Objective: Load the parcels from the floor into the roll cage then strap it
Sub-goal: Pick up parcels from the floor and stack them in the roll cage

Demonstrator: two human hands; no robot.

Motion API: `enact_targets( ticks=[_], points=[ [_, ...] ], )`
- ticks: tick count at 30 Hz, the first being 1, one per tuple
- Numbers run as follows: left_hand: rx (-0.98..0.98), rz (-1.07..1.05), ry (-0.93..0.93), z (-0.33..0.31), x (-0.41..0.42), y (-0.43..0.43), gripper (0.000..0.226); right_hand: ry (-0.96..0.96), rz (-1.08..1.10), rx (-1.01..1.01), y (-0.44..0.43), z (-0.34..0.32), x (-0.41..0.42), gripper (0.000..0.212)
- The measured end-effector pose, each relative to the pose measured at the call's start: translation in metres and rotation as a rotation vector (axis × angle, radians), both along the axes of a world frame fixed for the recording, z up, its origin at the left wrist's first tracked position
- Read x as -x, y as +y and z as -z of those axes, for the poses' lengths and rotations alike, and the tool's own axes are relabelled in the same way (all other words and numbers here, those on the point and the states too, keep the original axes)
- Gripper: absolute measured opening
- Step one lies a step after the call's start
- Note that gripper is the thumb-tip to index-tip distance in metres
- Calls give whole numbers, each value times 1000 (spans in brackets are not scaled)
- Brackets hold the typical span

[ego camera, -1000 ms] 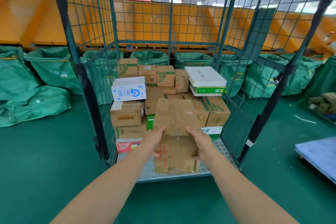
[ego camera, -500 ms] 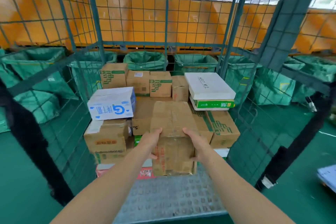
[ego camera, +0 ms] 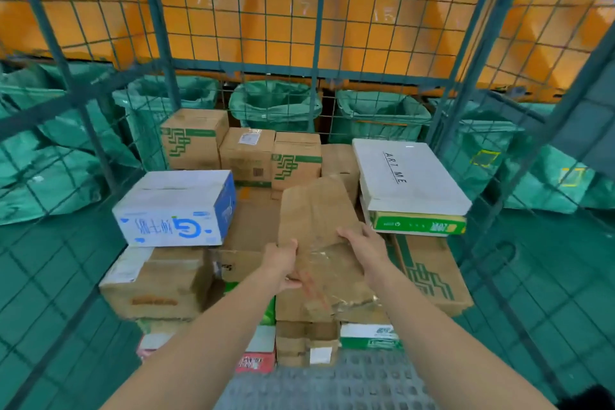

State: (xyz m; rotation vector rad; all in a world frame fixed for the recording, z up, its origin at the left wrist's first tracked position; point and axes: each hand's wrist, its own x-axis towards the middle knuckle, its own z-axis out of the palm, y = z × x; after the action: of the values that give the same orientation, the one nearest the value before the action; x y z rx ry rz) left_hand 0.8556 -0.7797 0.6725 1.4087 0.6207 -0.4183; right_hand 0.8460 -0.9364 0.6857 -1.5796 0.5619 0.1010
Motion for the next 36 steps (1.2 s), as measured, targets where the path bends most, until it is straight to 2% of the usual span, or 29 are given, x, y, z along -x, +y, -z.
enact_targets(
  ticks=[2,6,9,12,15,18,20,22,27,29,32,35,36],
  points=[
    [28,-24,25,6,-37,-8,45,-26,-1,53,-7,15,-43,89],
    [9,-12,105,26,-113,-17,31,-3,14,160,-19,44,-121,95],
    [36,9,205,47,-162,-19,13,9,-28,229,-24,67,-172,82],
    [29,87,238,77,-203,-20,26,37,-66,364,-10,49,-191,74],
    [-53,173,242,100,-227,-19,33,42,-150,511,0,46,-207,50],
    [-89,228,296,112,-241,-15,54,202,-177,436,12,63,-219,53],
    [-77,229,351,118,-251,-10,72,307,-202,439,16,76,-224,44],
    [-75,252,369,123,-259,-7,86,325,-243,423,14,86,-228,38],
    [-153,418,294,108,-253,-16,103,422,-342,196,-9,89,-233,47],
    [-202,470,263,107,-252,-22,97,446,-359,150,-20,93,-237,49],
    [-257,493,251,107,-251,-30,86,426,-369,297,-32,107,-234,50],
    [-293,476,244,104,-251,-30,68,430,-446,694,-45,123,-228,67],
    [-293,455,243,105,-251,-27,60,455,-457,765,-48,125,-225,75]
  ],
)
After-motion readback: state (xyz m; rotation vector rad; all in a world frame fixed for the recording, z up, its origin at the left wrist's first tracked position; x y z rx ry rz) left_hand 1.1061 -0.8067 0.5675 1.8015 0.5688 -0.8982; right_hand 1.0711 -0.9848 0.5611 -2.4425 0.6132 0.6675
